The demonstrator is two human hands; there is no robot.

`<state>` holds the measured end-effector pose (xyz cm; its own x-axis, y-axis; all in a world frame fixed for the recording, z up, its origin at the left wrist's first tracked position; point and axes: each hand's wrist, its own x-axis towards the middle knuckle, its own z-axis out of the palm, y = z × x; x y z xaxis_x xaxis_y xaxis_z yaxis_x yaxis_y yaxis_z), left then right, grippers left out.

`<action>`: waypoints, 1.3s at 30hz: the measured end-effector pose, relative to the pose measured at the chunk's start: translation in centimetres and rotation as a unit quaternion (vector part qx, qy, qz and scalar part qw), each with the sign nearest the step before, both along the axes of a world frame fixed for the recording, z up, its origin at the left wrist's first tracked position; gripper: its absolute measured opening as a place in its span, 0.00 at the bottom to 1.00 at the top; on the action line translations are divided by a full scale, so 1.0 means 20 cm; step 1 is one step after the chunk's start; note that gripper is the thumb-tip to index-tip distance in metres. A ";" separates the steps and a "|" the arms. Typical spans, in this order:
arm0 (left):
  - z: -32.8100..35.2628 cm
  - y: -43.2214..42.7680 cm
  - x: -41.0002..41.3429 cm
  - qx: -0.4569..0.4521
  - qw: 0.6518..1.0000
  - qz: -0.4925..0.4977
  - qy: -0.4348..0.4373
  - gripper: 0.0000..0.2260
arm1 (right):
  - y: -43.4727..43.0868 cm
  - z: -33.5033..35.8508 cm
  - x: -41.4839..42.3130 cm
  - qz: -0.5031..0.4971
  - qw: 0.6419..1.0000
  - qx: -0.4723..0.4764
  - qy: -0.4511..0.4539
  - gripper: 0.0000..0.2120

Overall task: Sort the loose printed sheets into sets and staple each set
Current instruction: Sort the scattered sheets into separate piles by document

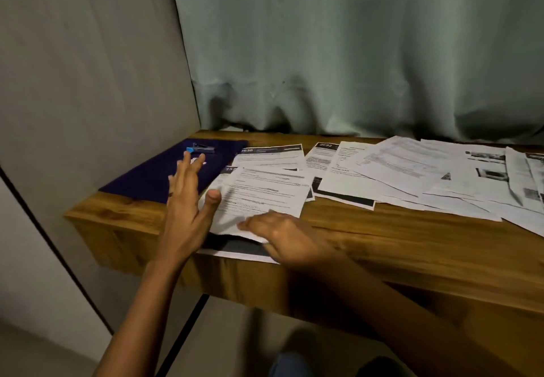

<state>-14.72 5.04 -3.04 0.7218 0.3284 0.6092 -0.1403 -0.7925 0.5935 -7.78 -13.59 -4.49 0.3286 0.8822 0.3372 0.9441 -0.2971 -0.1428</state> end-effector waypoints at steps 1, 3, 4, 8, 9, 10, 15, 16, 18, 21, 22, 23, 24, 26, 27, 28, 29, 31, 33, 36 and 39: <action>0.00 0.01 0.00 0.013 1.000 0.002 -0.005 0.47 | 0.01 -0.02 0.00 0.011 1.000 -0.017 0.005 0.22; 0.00 0.03 0.01 0.054 0.998 -0.010 0.006 0.43 | 0.01 -0.05 0.01 0.017 0.999 -0.047 -0.002 0.20; 0.00 0.04 0.02 0.074 0.996 -0.027 0.029 0.42 | 0.01 -0.06 0.01 0.010 0.998 -0.060 -0.007 0.20; -0.08 0.07 0.10 0.110 0.966 -0.100 0.212 0.44 | -0.01 -0.06 0.00 -0.019 0.990 -0.136 0.033 0.27; -0.11 0.07 0.12 0.121 0.955 -0.096 0.253 0.44 | -0.02 -0.06 0.00 -0.021 0.987 -0.154 0.042 0.29; -0.14 0.08 0.13 0.133 0.945 -0.088 0.285 0.43 | -0.02 -0.06 -0.01 -0.020 0.985 -0.169 0.043 0.30; -0.17 0.07 0.17 0.139 0.933 -0.036 0.330 0.38 | -0.02 -0.07 -0.03 -0.032 0.981 -0.193 0.002 0.28; -0.17 0.07 0.17 0.133 0.934 -0.001 0.332 0.36 | -0.02 -0.07 -0.04 -0.036 0.981 -0.189 0.000 0.28; -0.15 0.09 0.19 0.108 0.931 0.074 0.341 0.36 | -0.03 -0.08 -0.04 -0.041 0.983 -0.177 -0.007 0.27; -0.14 0.11 0.22 0.056 0.924 0.115 0.360 0.34 | -0.07 -0.10 -0.06 -0.043 0.986 -0.158 -0.025 0.26; -0.14 0.10 0.23 0.052 0.922 0.113 0.367 0.33 | -0.08 -0.10 -0.06 -0.045 0.987 -0.149 -0.030 0.26; -0.13 0.09 0.24 0.055 0.920 0.111 0.371 0.33 | -0.09 -0.10 -0.07 -0.048 0.988 -0.142 -0.031 0.26; -0.12 0.08 0.25 0.057 0.920 0.110 0.372 0.32 | -0.10 -0.10 -0.07 -0.049 0.989 -0.139 -0.032 0.26; -0.10 0.06 0.27 0.047 0.921 0.116 0.368 0.30 | -0.11 -0.10 -0.07 -0.055 0.987 -0.145 -0.032 0.26; -0.08 0.05 0.28 0.036 0.922 0.121 0.367 0.28 | -0.11 -0.10 -0.07 -0.055 0.987 -0.146 -0.032 0.27; -0.07 0.04 0.29 0.028 0.921 0.129 0.366 0.26 | -0.11 -0.11 -0.07 -0.055 0.988 -0.143 -0.034 0.27; -0.05 0.04 0.29 0.023 0.920 0.139 0.366 0.23 | -0.11 -0.12 -0.07 -0.056 0.988 -0.139 -0.035 0.28; -0.02 0.05 0.31 0.008 0.914 0.162 0.371 0.20 | -0.11 -0.14 -0.06 -0.061 0.989 -0.132 -0.038 0.30; 0.00 0.08 0.31 -0.023 0.906 0.177 0.384 0.21 | -0.10 -0.16 -0.05 -0.067 0.990 -0.120 -0.043 0.29; 0.00 0.11 0.32 -0.024 0.890 0.199 0.410 0.24 | -0.08 -0.18 -0.03 -0.077 0.988 -0.115 -0.063 0.27; -0.02 0.11 0.33 0.007 0.879 0.205 0.430 0.27 | -0.07 -0.20 -0.01 -0.076 0.987 -0.127 -0.064 0.27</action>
